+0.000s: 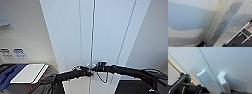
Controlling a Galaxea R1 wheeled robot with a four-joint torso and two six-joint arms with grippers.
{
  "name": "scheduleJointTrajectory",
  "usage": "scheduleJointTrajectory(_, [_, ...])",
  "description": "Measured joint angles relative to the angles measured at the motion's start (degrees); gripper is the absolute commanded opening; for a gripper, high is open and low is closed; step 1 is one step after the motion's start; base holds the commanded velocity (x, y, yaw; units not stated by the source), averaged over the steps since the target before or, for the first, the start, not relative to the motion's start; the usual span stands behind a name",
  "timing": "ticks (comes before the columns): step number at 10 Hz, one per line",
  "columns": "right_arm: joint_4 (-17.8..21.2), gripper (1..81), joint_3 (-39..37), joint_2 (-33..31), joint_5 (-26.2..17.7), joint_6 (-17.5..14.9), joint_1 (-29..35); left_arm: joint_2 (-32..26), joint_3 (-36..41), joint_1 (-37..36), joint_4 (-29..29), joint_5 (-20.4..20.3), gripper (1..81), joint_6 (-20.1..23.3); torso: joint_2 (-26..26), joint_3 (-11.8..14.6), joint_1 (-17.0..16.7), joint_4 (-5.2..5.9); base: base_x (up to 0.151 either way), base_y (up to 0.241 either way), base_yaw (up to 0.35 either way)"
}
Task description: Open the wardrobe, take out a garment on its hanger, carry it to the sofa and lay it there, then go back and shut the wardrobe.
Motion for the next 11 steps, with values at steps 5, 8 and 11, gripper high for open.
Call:
scheduleJointTrajectory(5, [-0.99, 81.1, 7.23, -4.24, 3.47, -0.68, -2.16, -1.82, 4.69, 0.17, 1.33, 0.79, 81.1, 0.0, 0.02, 0.0, 0.05, 0.02, 0.0, 0.0, 0.0])
scheduleJointTrajectory(8, [-0.99, 81.1, 10.73, -6.4, 5.34, -0.88, -3.63, -5.11, 10.86, 0.66, 2.23, 0.16, 81.1, 0.0, 0.02, 0.0, 0.07, 0.02, 0.0, 0.0, 0.0])
scheduleJointTrajectory(11, [-1.35, 81.1, 10.97, -6.58, 6.55, -1.13, -4.44, -11.17, 20.71, 2.68, 2.65, -1.88, 81.1, -0.02, 0.02, 0.0, 0.09, 0.02, 0.0, 0.0, 0.0])
